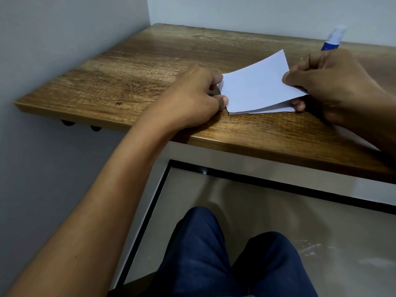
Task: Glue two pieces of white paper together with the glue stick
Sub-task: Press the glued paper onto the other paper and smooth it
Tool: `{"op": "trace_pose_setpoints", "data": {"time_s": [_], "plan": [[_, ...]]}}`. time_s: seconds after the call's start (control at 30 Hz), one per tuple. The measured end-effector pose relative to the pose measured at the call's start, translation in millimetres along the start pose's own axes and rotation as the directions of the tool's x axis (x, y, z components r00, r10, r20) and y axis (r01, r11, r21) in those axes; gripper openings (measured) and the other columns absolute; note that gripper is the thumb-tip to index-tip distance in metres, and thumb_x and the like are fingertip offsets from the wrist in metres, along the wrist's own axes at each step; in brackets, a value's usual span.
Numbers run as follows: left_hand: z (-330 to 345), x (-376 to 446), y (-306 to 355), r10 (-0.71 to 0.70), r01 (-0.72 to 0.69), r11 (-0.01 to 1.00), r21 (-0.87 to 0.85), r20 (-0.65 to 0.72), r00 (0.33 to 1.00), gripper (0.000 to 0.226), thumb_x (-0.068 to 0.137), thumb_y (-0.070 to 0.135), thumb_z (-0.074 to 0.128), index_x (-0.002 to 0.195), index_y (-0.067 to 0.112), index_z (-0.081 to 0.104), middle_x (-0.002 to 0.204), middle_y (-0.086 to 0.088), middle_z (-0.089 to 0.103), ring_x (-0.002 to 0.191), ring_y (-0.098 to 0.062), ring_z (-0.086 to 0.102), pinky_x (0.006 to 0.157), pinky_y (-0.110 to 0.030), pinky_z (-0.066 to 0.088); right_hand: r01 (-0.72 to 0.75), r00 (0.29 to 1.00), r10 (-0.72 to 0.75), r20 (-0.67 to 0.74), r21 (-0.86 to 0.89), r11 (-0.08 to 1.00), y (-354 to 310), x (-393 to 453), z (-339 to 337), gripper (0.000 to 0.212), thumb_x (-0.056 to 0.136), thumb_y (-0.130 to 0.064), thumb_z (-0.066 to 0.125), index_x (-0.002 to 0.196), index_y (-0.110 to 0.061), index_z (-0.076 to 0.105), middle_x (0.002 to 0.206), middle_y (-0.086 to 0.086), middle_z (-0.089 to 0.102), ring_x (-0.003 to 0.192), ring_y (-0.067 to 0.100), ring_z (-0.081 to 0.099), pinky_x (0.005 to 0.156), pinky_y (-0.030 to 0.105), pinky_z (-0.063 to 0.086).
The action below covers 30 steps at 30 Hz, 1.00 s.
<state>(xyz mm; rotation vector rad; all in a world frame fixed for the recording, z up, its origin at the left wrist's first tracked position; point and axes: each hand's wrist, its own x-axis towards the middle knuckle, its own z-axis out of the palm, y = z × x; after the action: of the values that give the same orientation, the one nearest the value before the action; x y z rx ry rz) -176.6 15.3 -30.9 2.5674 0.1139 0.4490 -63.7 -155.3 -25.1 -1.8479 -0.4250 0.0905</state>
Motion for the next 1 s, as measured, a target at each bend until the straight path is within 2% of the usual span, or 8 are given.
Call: {"op": "trace_pose_setpoints", "data": {"time_s": [0.1,0.27,0.4,0.53,0.67,0.83,0.93,1.0], "plan": [[-0.1,-0.2,0.5,0.016,-0.016,1.000,0.010,0.031,0.999,0.027,0.083,0.023,0.057,0.084,-0.003,0.058,0.070,0.001,0.046,0.072,-0.016,0.044,0.058,-0.028,0.029,-0.010,1.000,0.010,0.004,-0.012,1.000,-0.4,0.1,-0.7,0.020,0.082,-0.002,0.061,0.065,-0.009,0.051,0.059,0.008,0.052,0.026,0.011,0.045,0.030,0.017,0.036],[1.2,-0.1,-0.2,0.013,-0.013,1.000,0.006,0.019,1.000,0.026,0.083,0.027,0.058,0.093,0.004,0.063,0.085,-0.001,0.050,0.091,-0.017,0.049,0.066,-0.026,0.031,-0.006,1.000,0.006,0.007,-0.026,1.000,-0.2,0.3,-0.9,0.020,0.082,-0.003,0.061,0.065,-0.010,0.051,0.058,0.008,0.053,0.027,0.012,0.045,0.031,0.018,0.037],[0.8,0.1,-0.5,0.002,-0.003,1.000,0.029,0.030,1.000,0.027,0.083,0.029,0.058,0.095,0.005,0.062,0.086,0.000,0.047,0.093,-0.017,0.041,0.066,-0.024,0.023,0.001,1.000,-0.001,0.007,-0.028,1.000,0.7,0.7,-0.6,0.022,0.081,-0.002,0.061,0.063,-0.010,0.051,0.059,0.008,0.053,0.026,0.013,0.044,0.031,0.018,0.036],[1.2,0.4,-1.0,-0.005,0.003,0.999,0.052,0.046,0.999,0.031,0.082,0.033,0.058,0.099,0.008,0.062,0.095,-0.001,0.044,0.099,-0.018,0.038,0.075,-0.027,0.027,-0.015,1.000,0.015,0.010,-0.045,0.999,0.7,2.4,-1.3,0.021,0.081,-0.003,0.062,0.065,-0.011,0.052,0.064,0.008,0.055,0.027,0.012,0.046,0.030,0.018,0.037],[1.8,0.6,-0.5,-0.003,-0.003,0.996,0.084,0.065,0.998,0.032,0.081,0.036,0.058,0.101,0.011,0.061,0.098,0.000,0.040,0.101,-0.017,0.034,0.077,-0.026,0.024,-0.020,1.000,0.020,0.007,-0.066,0.998,1.1,3.4,-1.7,0.020,0.082,-0.004,0.062,0.065,-0.012,0.053,0.065,0.009,0.057,0.028,0.013,0.046,0.031,0.019,0.038],[3.1,1.6,-0.8,-0.016,0.010,0.996,0.093,0.068,0.998,0.043,0.081,0.037,0.058,0.118,0.016,0.056,0.112,-0.001,0.039,0.120,-0.020,0.030,0.080,-0.023,0.021,-0.005,1.000,0.007,0.015,-0.095,0.995,-0.8,0.5,-2.7,0.018,0.082,-0.003,0.060,0.068,-0.011,0.054,0.067,0.008,0.058,0.028,0.010,0.046,0.031,0.018,0.039],[4.2,2.5,-1.6,-0.011,0.001,0.993,0.115,0.085,0.996,0.042,0.081,0.038,0.056,0.117,0.017,0.057,0.131,0.006,0.041,0.124,-0.020,0.023,0.087,-0.025,0.019,0.029,1.000,-0.028,0.013,-0.129,0.991,-2.3,-3.6,-1.8,0.012,0.080,-0.001,0.059,0.074,-0.011,0.055,0.063,0.008,0.058,0.027,0.011,0.047,0.031,0.018,0.039],[4.6,3.3,-1.5,-0.004,-0.009,0.992,0.123,0.105,0.994,0.040,0.081,0.038,0.055,0.114,0.016,0.059,0.135,0.012,0.043,0.121,-0.021,0.023,0.090,-0.029,0.020,0.044,0.999,-0.045,-0.003,-0.144,0.989,-3.2,-4.6,-1.9,0.012,0.079,-0.002,0.060,0.087,-0.010,0.056,0.065,0.006,0.055,0.027,0.011,0.047,0.032,0.021,0.041]]}}
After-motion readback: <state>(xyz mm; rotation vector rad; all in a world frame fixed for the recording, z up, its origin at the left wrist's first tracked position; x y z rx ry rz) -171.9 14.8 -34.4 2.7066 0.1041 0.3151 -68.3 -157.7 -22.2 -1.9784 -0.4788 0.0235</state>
